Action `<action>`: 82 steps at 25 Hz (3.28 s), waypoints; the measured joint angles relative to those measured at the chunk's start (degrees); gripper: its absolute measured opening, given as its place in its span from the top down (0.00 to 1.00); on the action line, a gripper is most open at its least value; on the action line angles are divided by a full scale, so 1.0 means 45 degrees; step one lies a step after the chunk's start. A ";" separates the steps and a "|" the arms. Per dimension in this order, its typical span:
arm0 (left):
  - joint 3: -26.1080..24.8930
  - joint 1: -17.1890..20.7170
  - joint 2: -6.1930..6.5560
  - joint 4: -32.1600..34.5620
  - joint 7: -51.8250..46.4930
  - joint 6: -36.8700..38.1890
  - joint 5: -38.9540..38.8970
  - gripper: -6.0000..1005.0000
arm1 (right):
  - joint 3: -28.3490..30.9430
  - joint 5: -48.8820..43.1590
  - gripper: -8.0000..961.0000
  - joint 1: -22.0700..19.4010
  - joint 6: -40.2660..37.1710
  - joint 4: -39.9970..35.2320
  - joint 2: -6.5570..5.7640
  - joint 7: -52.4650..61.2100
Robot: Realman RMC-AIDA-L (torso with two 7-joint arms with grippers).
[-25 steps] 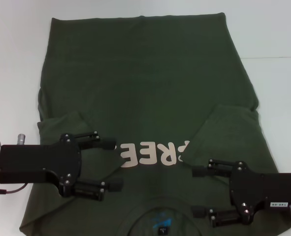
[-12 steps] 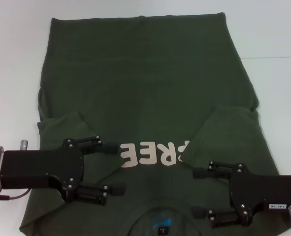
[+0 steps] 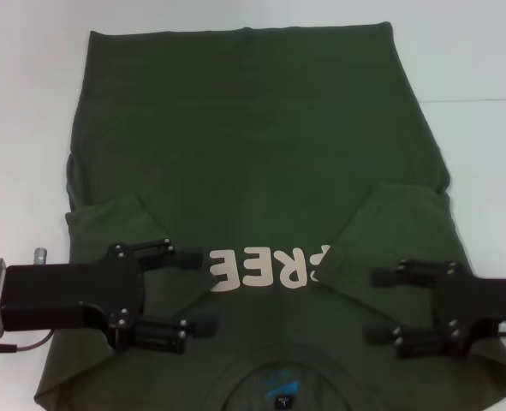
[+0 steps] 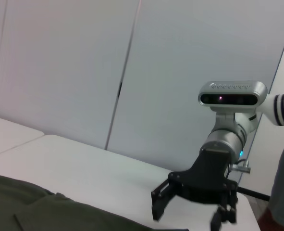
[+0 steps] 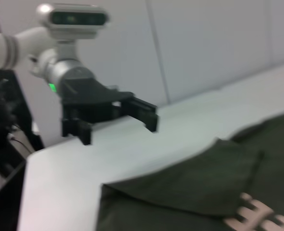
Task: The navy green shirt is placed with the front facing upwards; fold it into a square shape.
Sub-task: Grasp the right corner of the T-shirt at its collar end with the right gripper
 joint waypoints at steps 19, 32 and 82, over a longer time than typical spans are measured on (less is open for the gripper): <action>-0.0022 -0.0778 -0.0004 -0.1216 -0.0026 -0.1354 -0.0112 0.05 | 0.0070 -0.9162 0.12 0.1241 -0.1784 -0.8438 -0.0190 1.2963; -0.0020 -0.0921 -0.0063 -0.1379 0.0011 -0.1699 -0.0243 0.05 | -0.0915 -1.0457 0.12 0.1668 -0.2350 -0.8158 0.0020 1.3747; -0.0042 -0.0938 -0.0083 -0.1424 0.0068 -0.2354 -0.0406 0.06 | -0.3599 -1.1064 0.42 0.2525 -0.0708 -0.5115 0.0024 1.5083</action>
